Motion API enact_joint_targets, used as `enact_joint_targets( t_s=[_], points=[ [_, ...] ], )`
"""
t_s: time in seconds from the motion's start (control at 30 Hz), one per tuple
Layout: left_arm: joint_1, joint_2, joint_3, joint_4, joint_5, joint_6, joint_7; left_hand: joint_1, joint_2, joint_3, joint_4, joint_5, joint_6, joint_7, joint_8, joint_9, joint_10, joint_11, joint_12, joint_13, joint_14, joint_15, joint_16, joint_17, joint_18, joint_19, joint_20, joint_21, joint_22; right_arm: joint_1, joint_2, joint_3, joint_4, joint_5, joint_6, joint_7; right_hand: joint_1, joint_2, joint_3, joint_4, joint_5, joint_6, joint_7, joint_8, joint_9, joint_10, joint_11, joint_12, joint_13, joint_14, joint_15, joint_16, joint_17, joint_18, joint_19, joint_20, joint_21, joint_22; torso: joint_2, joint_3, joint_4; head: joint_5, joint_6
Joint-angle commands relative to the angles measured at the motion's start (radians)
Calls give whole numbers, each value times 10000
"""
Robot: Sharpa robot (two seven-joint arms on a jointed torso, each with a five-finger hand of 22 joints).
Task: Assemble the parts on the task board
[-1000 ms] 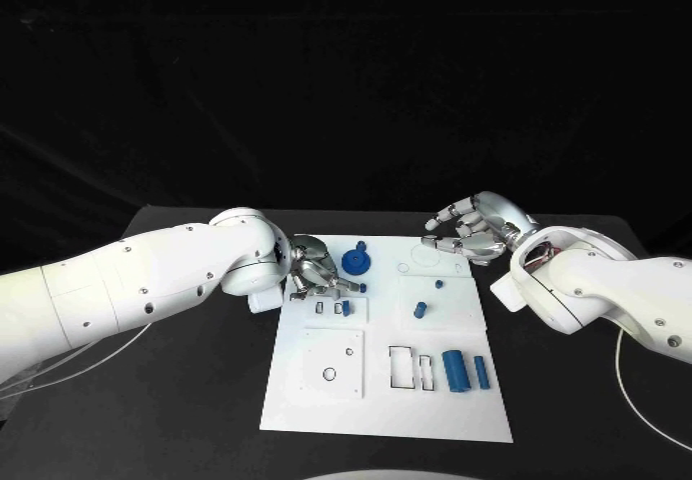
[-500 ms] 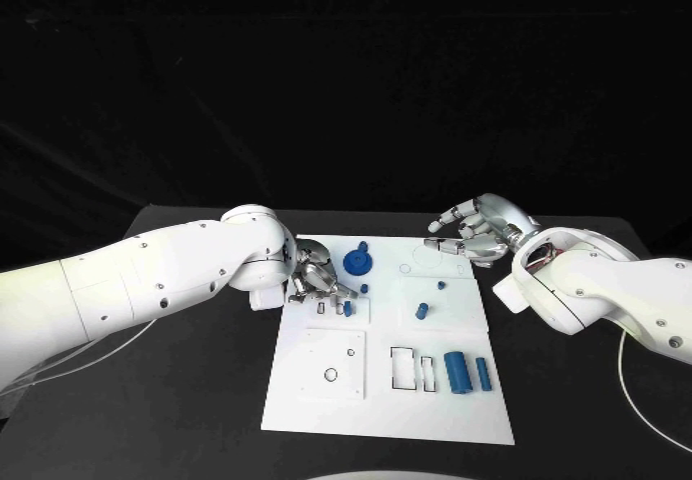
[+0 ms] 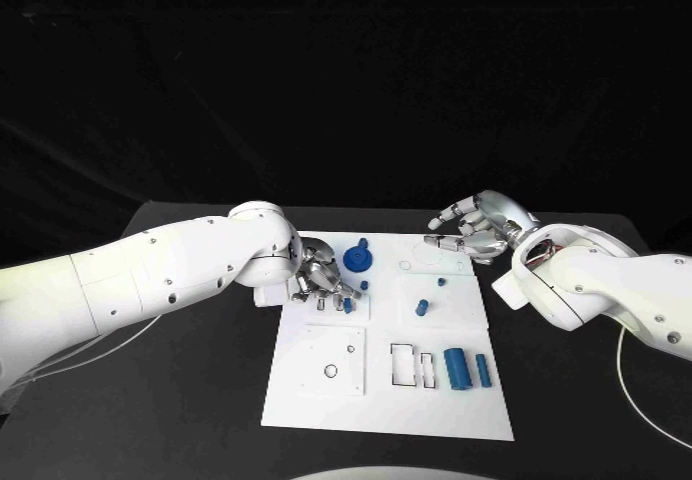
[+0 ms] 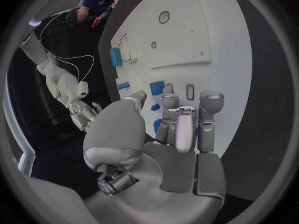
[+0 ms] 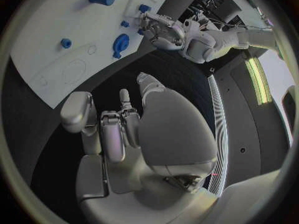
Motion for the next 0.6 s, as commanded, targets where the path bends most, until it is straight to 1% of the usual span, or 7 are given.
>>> enact_joint_targets(
  t_s=[0.03,0.27,0.37,0.5,0.6],
  points=[
    [14,42,1,5,-24,204,-9,15,85,-37,-16,4,-72,-15,61,17,52,-4,61,8,448,-64,4,711,-87,18,-1,67,1,1,17,2,-7,-35,142,-47,-86,30,-13,-8,-17,-65,17,36,9,-43,-38,-63,989,832,-44,-68,1720,156,1,-64,-52,-8,1,-1,-6,0,-13],
    [15,88,-8,-64,-24,187,-29,149,161,4,-24,43,-111,-20,106,81,-5,-9,45,-45,446,-67,3,709,-85,-2,0,85,11,1,5,1,-24,-47,160,-89,-99,46,-8,-1,-15,-70,17,48,14,-53,-38,-74,977,831,-45,-70,1715,154,5,-65,-48,-2,-10,-5,16,4,-29],
    [15,116,-14,-99,-24,213,-20,214,194,25,-27,58,-125,-22,124,108,-25,-11,41,-63,445,-68,3,707,-88,-1,-1,100,33,1,7,1,-33,-52,167,-102,-99,46,-8,-1,-15,-70,17,48,14,-53,-38,-74,977,831,-45,-70,1715,154,5,-65,-48,-2,1,-9,3,20,-34],
    [15,136,-30,-124,-24,261,-2,329,218,54,-33,74,-149,-24,145,143,-40,-12,48,-68,445,-70,4,707,-86,-15,-1,108,35,1,13,1,-36,-73,177,-119,-99,46,-8,-1,-15,-70,17,48,14,-53,-38,-74,977,831,-45,-70,1715,154,5,-65,-48,-2,-1,-3,-10,1,-48],
    [15,128,-40,-123,-24,281,13,399,210,62,-39,77,-159,-24,157,164,-44,-14,57,-64,445,-71,4,707,-87,-18,0,117,45,1,15,1,-35,-95,184,-129,-100,53,-3,-2,-13,-72,16,55,18,-55,-39,-76,975,832,-46,-69,1718,157,-1,-66,-64,-14,-1,-3,-15,25,-73]
  ],
)
